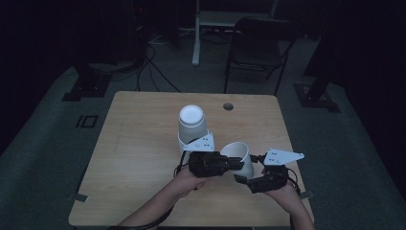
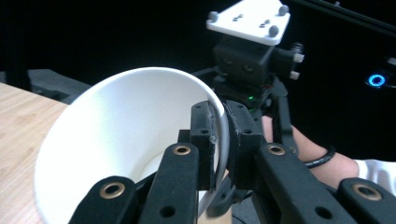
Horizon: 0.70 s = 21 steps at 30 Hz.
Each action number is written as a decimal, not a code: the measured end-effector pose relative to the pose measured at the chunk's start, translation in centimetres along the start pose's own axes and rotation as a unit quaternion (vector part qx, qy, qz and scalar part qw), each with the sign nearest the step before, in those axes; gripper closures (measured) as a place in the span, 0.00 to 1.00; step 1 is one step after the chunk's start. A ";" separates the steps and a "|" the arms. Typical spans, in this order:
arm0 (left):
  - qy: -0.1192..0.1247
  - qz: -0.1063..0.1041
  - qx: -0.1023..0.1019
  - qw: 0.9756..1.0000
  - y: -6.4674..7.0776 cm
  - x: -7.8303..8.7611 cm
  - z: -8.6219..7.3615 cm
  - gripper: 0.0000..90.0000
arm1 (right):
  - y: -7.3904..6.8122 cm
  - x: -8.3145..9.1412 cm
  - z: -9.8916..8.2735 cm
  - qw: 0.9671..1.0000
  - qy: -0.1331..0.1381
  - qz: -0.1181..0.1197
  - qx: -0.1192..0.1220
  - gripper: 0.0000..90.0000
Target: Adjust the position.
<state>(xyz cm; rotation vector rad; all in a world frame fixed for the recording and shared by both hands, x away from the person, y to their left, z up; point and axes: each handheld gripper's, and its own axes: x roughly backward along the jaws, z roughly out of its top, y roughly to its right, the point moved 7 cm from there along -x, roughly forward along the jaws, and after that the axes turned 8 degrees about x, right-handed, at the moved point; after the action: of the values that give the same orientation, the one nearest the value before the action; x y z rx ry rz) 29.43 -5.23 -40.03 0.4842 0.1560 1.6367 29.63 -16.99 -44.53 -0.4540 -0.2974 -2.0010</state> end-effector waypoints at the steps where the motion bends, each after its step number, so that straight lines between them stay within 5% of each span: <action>1: -0.002 0.001 -0.011 1.000 0.3 -0.4 -0.1 0.92 | -0.1 -0.2 0.1 1.000 0.002 0.000 -0.001 0.20; 9: 0.007 0.001 -0.017 1.000 0.3 0.0 0.2 0.89 | -0.3 -0.9 0.3 1.000 0.020 -0.010 0.002 0.22; 14: 0.016 -0.012 -0.021 1.000 0.8 0.4 0.6 0.65 | -0.1 -0.8 0.3 1.000 0.019 -0.020 -0.001 0.22; 16: 0.025 0.008 -0.026 0.999 0.7 0.8 0.8 0.53 | 0.3 -0.6 0.1 0.999 0.020 -0.027 -0.004 0.22; 21: 0.053 0.021 -0.025 0.998 0.7 2.0 1.2 0.33 | 1.1 0.2 0.0 0.998 0.035 -0.041 -0.020 0.22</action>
<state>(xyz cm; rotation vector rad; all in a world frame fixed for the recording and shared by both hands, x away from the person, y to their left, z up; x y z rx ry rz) 29.21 -3.56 -38.22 0.3652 0.1852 1.7045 30.51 -17.68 -44.45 -0.4008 -0.2353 -2.1023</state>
